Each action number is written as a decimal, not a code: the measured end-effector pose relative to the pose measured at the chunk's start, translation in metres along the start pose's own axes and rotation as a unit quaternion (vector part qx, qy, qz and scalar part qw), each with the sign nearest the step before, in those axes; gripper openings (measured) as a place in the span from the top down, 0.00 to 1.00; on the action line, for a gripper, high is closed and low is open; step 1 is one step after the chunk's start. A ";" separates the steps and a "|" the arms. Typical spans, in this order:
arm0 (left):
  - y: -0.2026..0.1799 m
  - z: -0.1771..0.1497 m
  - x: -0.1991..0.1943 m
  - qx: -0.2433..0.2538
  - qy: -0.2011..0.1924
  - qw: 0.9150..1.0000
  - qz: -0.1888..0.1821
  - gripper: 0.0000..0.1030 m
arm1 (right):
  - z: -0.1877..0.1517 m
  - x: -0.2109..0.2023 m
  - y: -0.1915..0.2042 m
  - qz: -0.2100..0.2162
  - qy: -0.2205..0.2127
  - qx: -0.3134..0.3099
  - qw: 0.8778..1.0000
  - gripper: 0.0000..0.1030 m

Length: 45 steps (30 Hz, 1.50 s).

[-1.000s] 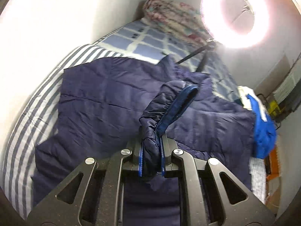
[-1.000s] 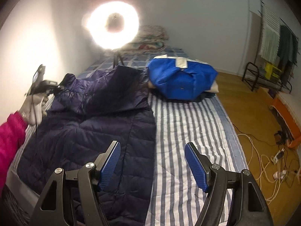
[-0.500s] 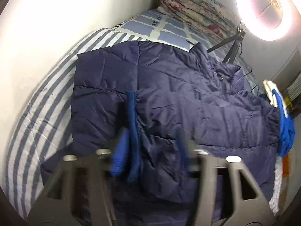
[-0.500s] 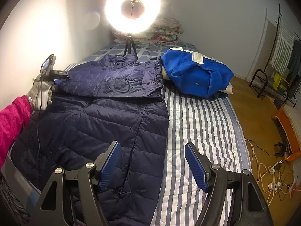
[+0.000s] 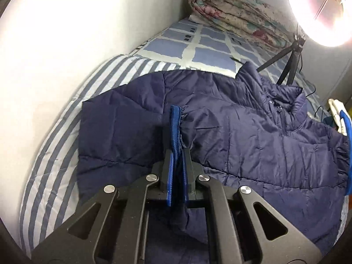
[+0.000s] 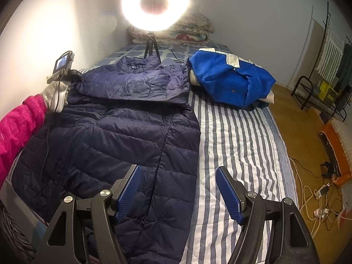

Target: Fold large clothes

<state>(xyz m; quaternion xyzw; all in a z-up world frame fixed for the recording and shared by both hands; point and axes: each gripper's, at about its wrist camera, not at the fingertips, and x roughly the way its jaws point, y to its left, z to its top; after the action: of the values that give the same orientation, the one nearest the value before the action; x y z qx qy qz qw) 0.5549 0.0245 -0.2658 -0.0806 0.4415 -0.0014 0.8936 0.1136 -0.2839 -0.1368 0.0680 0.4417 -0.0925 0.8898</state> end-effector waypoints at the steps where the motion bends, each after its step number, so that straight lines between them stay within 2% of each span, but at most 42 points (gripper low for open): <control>1: -0.001 -0.001 0.004 0.003 0.007 1.000 0.009 0.95 | 0.000 0.000 0.000 -0.005 0.000 -0.001 1.000 0.29; 3: 0.000 -0.002 0.003 0.006 0.023 0.999 0.023 0.84 | -0.001 0.000 -0.002 -0.012 0.001 0.000 1.000 0.29; 6: 0.001 0.000 -0.015 0.021 0.016 0.999 0.025 0.69 | 0.001 0.001 -0.011 -0.007 0.002 0.016 1.000 0.29; 8: 0.005 0.002 -0.039 0.031 0.004 0.999 0.019 0.65 | 0.002 -0.001 -0.016 -0.001 -0.001 0.025 1.000 0.29; 14: 0.015 -0.011 -0.134 0.051 -0.018 0.998 -0.018 0.62 | 0.001 -0.017 -0.028 0.008 -0.026 0.048 0.998 0.29; 16: 0.017 -0.024 -0.166 0.068 -0.022 0.997 -0.030 0.52 | -0.002 -0.021 -0.032 0.020 -0.035 0.058 0.997 0.29; 18: 0.022 -0.042 -0.197 0.085 -0.032 0.995 -0.030 0.35 | -0.006 -0.022 -0.033 0.025 -0.041 0.056 0.997 0.29; 22: 0.047 -0.090 -0.248 0.085 -0.024 0.995 -0.049 0.34 | -0.017 -0.024 -0.035 0.019 -0.054 0.046 0.997 0.29; 24: 0.063 -0.115 -0.265 0.069 -0.012 0.996 -0.061 0.32 | -0.026 -0.026 -0.040 0.033 -0.067 0.060 0.995 0.25; 29: 0.103 -0.187 -0.288 0.055 0.033 0.996 -0.055 0.31 | -0.049 -0.011 -0.047 0.057 -0.037 0.068 0.995 0.25; 33: 0.135 -0.239 -0.284 0.039 0.067 0.996 -0.044 0.31 | -0.074 0.011 -0.045 0.080 -0.004 0.065 0.995 0.25; 37: 0.173 -0.284 -0.268 -0.023 0.114 0.992 -0.057 0.31 | -0.096 0.035 -0.042 0.120 0.055 0.075 0.988 0.25; 39: 0.184 -0.296 -0.262 -0.054 0.126 0.988 -0.073 0.31 | -0.103 0.041 -0.036 0.135 0.067 0.063 0.987 0.25; 42: 0.200 -0.311 -0.251 -0.108 0.151 0.976 -0.115 0.31 | -0.116 0.052 -0.038 0.149 0.088 0.085 0.981 0.25; 45: 0.203 -0.316 -0.251 -0.121 0.146 0.973 -0.129 0.31 | -0.129 0.062 -0.041 0.165 0.108 0.114 0.974 0.25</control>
<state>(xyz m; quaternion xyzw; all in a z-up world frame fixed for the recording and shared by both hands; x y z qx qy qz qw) 0.1384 0.1979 -0.2863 -0.2431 0.5501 -0.0754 0.7953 0.0410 -0.3046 -0.2659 0.2507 0.5045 0.0141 0.8261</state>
